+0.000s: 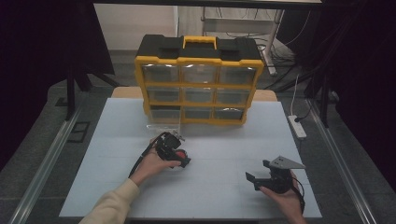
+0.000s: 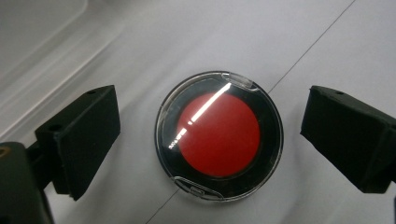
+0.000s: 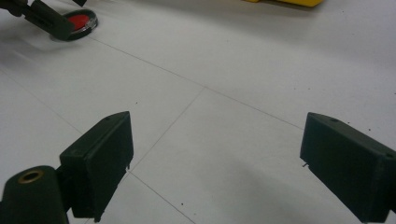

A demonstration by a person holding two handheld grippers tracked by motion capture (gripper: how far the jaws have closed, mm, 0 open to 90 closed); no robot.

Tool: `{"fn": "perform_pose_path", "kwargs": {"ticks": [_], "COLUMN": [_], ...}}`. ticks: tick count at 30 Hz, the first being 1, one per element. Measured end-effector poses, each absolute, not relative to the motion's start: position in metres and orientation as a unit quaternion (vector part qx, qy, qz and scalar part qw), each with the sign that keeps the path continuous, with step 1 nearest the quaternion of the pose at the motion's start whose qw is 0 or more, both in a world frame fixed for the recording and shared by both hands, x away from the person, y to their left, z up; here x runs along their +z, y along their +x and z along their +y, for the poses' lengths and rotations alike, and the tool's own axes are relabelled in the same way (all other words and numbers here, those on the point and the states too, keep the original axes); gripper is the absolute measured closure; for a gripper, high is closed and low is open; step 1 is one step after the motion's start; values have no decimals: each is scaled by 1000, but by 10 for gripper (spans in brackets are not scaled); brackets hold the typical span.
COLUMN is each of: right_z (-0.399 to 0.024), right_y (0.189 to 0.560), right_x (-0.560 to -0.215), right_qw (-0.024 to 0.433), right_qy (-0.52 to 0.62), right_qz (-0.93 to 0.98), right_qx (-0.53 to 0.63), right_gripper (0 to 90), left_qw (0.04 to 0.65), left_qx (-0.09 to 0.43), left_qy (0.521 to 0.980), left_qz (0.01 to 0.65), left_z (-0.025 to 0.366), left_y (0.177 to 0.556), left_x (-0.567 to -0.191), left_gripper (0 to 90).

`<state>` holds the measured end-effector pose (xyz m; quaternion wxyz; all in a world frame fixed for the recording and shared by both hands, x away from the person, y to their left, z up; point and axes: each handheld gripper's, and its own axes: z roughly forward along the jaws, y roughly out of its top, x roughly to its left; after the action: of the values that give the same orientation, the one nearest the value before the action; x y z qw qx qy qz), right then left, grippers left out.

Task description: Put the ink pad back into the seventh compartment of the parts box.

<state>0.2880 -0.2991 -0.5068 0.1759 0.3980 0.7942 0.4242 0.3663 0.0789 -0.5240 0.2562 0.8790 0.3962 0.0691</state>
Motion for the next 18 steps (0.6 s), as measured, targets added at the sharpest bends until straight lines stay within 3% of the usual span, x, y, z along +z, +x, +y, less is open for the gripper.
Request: {"fn": "perform_pose_path", "kwargs": {"ticks": [9,18], "right_z": [-300,-299], "right_y": [288,288], "right_x": [-507,-507], "right_qw": [175,177], "right_qy": [400,398], "right_qz": [793,794], "right_qx": [424,423], "right_gripper": [97,97], "left_qw": [245,251], "left_qx": [77,77], "left_qy": [886,885], "left_qz": [385,385], "left_z": [75,77], "left_y": [364,362], "left_x": [-526,-523], "left_gripper": [112,298]}}
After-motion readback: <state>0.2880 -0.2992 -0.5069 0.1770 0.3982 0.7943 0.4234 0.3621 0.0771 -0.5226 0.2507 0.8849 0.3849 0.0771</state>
